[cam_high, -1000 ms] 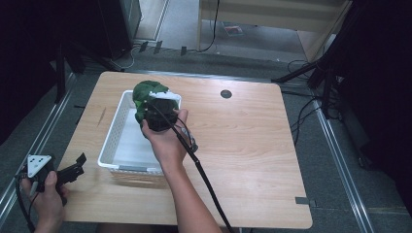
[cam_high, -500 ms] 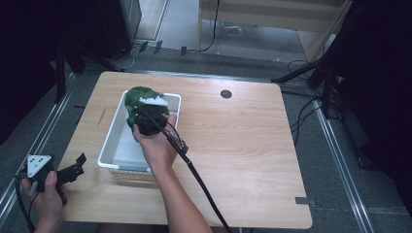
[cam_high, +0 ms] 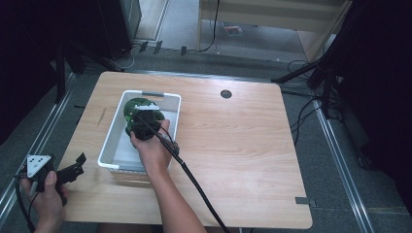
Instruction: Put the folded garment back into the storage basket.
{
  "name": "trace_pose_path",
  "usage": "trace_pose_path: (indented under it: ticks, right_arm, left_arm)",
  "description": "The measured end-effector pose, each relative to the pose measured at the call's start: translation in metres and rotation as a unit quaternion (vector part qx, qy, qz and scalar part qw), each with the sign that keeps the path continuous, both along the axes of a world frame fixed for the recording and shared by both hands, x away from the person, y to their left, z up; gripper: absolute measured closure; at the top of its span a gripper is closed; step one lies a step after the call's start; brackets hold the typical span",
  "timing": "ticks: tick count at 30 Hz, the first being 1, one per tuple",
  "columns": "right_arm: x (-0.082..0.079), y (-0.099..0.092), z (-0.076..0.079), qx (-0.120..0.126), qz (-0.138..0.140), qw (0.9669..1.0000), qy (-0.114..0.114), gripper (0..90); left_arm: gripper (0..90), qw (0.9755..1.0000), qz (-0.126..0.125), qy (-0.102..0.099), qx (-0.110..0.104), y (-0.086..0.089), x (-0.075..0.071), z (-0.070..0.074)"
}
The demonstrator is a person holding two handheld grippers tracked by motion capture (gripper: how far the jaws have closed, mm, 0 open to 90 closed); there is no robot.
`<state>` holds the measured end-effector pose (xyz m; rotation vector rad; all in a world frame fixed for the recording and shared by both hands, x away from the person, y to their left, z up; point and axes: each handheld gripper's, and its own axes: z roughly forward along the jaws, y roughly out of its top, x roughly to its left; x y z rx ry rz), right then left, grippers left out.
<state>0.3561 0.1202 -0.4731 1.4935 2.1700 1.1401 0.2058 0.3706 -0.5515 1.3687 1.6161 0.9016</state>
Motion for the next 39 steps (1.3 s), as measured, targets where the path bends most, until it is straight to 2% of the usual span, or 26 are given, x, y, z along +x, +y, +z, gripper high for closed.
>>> trace_pose_path:
  ticks: [5, 10, 14, 18, 21, 22, 23, 24, 25, 28, 31, 37, 39]
  right_arm:
    - [0.004, 0.000, -0.008, -0.010, -0.015, 0.9996, 0.022, 72.5]
    - [0.006, 0.000, -0.012, -0.013, -0.004, 0.9991, 0.041, 65.0]
    - [0.007, -0.001, -0.013, -0.011, -0.007, 0.9986, 0.051, 64.6]
    - [0.008, -0.001, -0.016, -0.018, -0.004, 0.9978, 0.064, 64.4]
    - [0.009, 0.000, -0.019, -0.030, -0.001, 0.9969, 0.073, 59.7]
    - [0.010, 0.000, -0.020, -0.040, 0.006, 0.9969, 0.067, 55.3]
    - [0.010, 0.000, -0.020, -0.040, 0.006, 0.9969, 0.067, 55.3]
    - [0.011, 0.000, -0.022, -0.069, 0.020, 0.9964, 0.045, 41.5]
    - [0.011, 0.000, -0.023, -0.080, 0.027, 0.9958, 0.035, 37.0]
    - [0.010, 0.000, -0.020, -0.085, 0.034, 0.9955, 0.026, 25.3]
    - [0.008, -0.001, -0.016, -0.087, 0.035, 0.9954, 0.019, 22.6]
    - [0.003, -0.010, 0.000, -0.067, 0.028, 0.9973, -0.007, 18.9]
    - [0.003, -0.013, 0.004, -0.060, 0.028, 0.9978, -0.008, 18.0]
  left_arm:
    - [0.0, 1.0000, -0.001, 0.000, 0.000, 0.000, 0.000, 0.000]
    - [0.0, 1.0000, -0.001, 0.001, 0.000, 0.000, 0.000, 0.000]
    - [0.0, 1.0000, -0.001, 0.000, 0.000, 0.000, 0.000, 0.000]
    - [0.0, 1.0000, 0.000, 0.000, 0.000, 0.000, 0.000, 0.000]
    - [0.0, 1.0000, -0.001, 0.000, 0.000, 0.000, 0.000, 0.000]
    - [0.0, 1.0000, -0.001, 0.000, 0.000, 0.000, 0.000, 0.000]
    - [0.0, 1.0000, -0.001, 0.000, 0.000, 0.000, 0.000, 0.000]
    - [0.0, 1.0000, -0.001, 0.000, 0.000, 0.000, 0.000, 0.000]
    - [0.0, 1.0000, 0.000, 0.000, 0.000, 0.000, 0.000, 0.000]
    - [0.0, 1.0000, -0.001, 0.000, 0.000, 0.000, 0.000, 0.000]
    - [0.0, 1.0000, 0.000, 0.000, 0.000, 0.000, 0.000, 0.000]
    - [0.0, 1.0000, -0.001, 0.000, 0.001, 0.000, 0.000, 0.000]
    - [0.0, 1.0000, 0.000, 0.000, 0.000, 0.000, 0.000, 0.000]
